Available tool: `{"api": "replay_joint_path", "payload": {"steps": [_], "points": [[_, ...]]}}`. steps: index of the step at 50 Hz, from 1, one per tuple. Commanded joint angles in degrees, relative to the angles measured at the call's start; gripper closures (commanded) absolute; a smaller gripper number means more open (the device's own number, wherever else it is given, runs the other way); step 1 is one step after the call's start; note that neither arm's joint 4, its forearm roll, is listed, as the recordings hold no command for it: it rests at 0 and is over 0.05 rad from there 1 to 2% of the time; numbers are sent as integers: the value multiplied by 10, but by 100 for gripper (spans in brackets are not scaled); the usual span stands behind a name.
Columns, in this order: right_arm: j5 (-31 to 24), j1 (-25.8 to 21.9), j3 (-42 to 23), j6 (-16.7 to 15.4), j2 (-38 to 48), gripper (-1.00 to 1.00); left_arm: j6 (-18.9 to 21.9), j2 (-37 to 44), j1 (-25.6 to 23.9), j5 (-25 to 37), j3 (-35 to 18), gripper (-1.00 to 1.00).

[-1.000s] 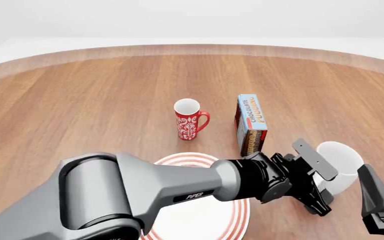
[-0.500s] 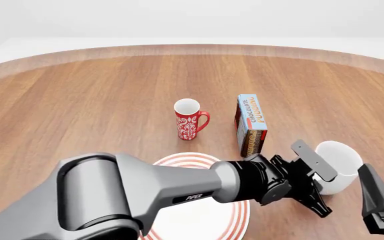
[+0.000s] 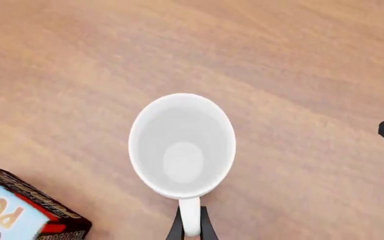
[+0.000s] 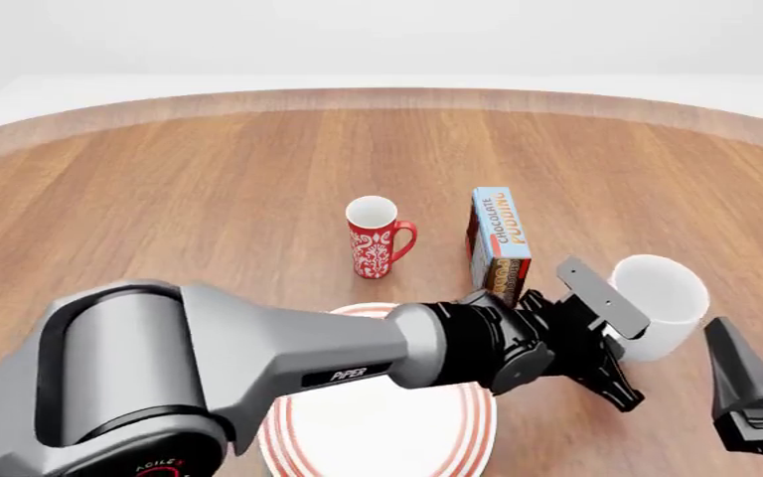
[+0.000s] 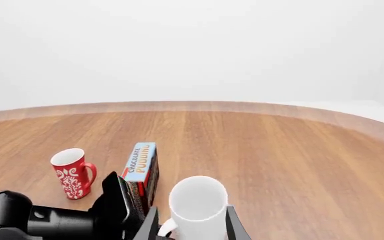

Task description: Pick up the white mug and put it on the plate, and put the chocolate pudding to the right of the plate.

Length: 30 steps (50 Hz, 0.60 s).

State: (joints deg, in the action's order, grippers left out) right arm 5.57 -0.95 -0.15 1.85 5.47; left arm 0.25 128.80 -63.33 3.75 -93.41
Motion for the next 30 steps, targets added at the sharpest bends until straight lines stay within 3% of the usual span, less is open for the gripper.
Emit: {"api": "replay_joint_path", "payload": {"steps": [1, 7, 11, 30], "points": [[52, 0, 1, 0, 51, -100, -6, -42, 12, -32, 43, 100], [74, 0, -1, -1, 75, -100, -13, -60, 23, -53, 67, 100], [-53, 1, -3, 1, -51, -100, -13, -81, 26, -62, 86, 100], [-55, 1, -3, -1, -55, -100, -9, -189, 35, -106, 185, 100]]}}
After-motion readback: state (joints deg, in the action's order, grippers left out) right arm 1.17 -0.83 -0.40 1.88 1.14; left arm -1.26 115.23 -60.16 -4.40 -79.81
